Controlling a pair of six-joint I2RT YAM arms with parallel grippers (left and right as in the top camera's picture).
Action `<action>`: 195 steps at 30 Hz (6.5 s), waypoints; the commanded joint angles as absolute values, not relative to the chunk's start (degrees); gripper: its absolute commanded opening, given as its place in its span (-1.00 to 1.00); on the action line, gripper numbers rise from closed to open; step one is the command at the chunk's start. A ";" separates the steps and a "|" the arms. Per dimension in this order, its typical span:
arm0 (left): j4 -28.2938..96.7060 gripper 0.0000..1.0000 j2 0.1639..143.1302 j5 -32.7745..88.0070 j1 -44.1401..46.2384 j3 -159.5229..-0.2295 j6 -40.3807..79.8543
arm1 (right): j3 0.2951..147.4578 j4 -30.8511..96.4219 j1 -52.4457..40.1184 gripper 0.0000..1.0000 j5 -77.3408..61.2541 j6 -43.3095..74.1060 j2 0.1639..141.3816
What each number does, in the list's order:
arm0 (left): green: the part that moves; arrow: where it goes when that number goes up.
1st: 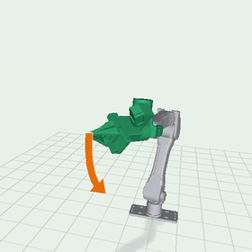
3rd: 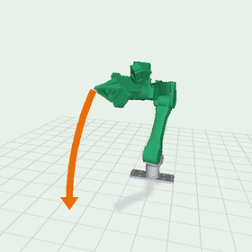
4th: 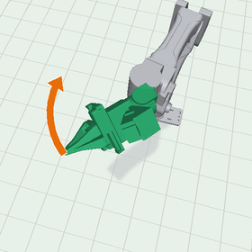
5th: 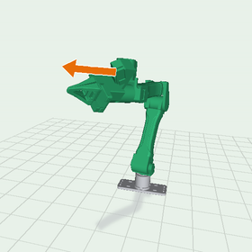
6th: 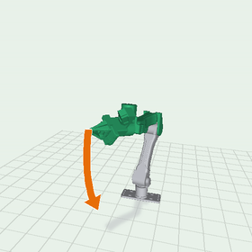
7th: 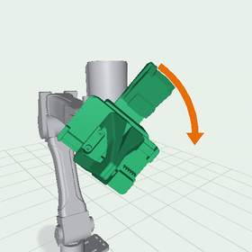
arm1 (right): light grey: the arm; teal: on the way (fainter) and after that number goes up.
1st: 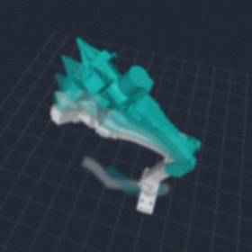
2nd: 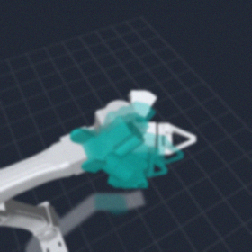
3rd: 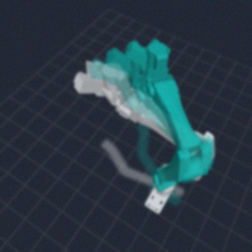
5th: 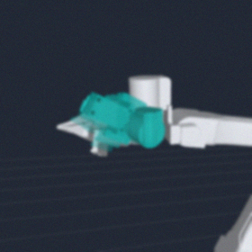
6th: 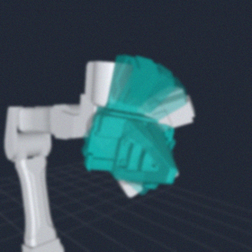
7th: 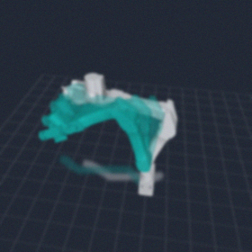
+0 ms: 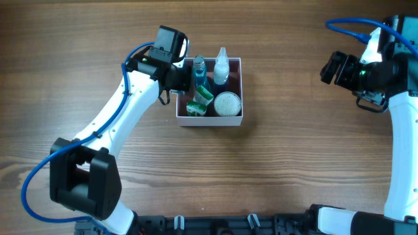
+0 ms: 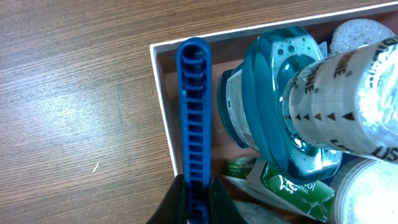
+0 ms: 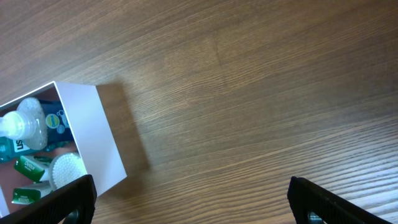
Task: Pack container
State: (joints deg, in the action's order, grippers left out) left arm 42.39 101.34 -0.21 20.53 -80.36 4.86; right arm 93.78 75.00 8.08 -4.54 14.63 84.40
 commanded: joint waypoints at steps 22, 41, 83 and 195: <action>45.74 0.49 101.21 -1.15 20.43 -80.53 4.05 | 93.34 74.30 8.16 0.99 -5.30 13.54 85.03; 41.54 0.99 91.09 -1.17 5.37 -80.55 9.67 | 93.36 53.04 -6.13 1.00 0.08 9.08 90.67; 48.71 0.99 24.80 -1.37 4.38 -40.05 21.50 | 49.52 53.67 -6.15 0.99 1.87 12.16 17.08; 16.38 1.00 0.16 -3.81 2.22 -9.98 13.96 | 0.30 -0.19 -0.40 0.99 -1.37 -1.13 0.27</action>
State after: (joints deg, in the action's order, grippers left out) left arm 22.59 1.78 -5.56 2.61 -14.26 19.68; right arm 0.36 0.01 -0.64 -0.45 -0.56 0.89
